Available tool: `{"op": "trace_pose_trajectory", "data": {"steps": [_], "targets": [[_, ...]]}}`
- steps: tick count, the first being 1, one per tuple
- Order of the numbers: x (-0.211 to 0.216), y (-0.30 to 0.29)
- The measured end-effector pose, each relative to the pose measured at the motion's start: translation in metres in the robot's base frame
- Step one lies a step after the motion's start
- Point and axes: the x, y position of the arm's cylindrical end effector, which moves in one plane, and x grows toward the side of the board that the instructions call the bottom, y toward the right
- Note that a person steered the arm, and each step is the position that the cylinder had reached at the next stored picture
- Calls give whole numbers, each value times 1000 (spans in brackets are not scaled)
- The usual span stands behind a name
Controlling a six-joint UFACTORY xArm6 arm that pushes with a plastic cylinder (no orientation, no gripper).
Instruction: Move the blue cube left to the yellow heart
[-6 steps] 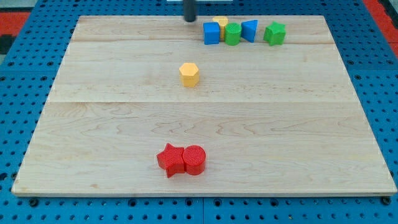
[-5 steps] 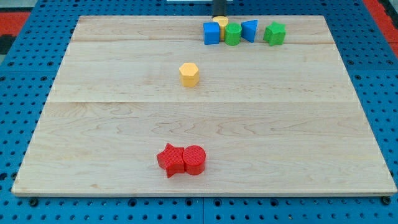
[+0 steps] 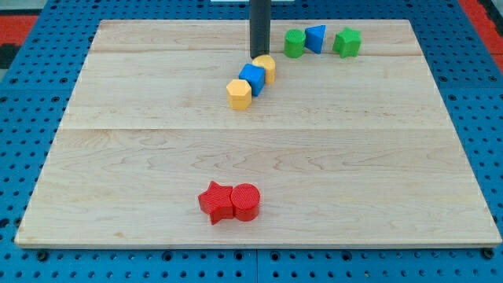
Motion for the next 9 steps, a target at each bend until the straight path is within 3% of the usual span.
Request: {"op": "trace_pose_trajectory", "data": {"steps": [2,4,7,9], "targets": [[86,5],[118,38],[119,31],[148,-35]]}}
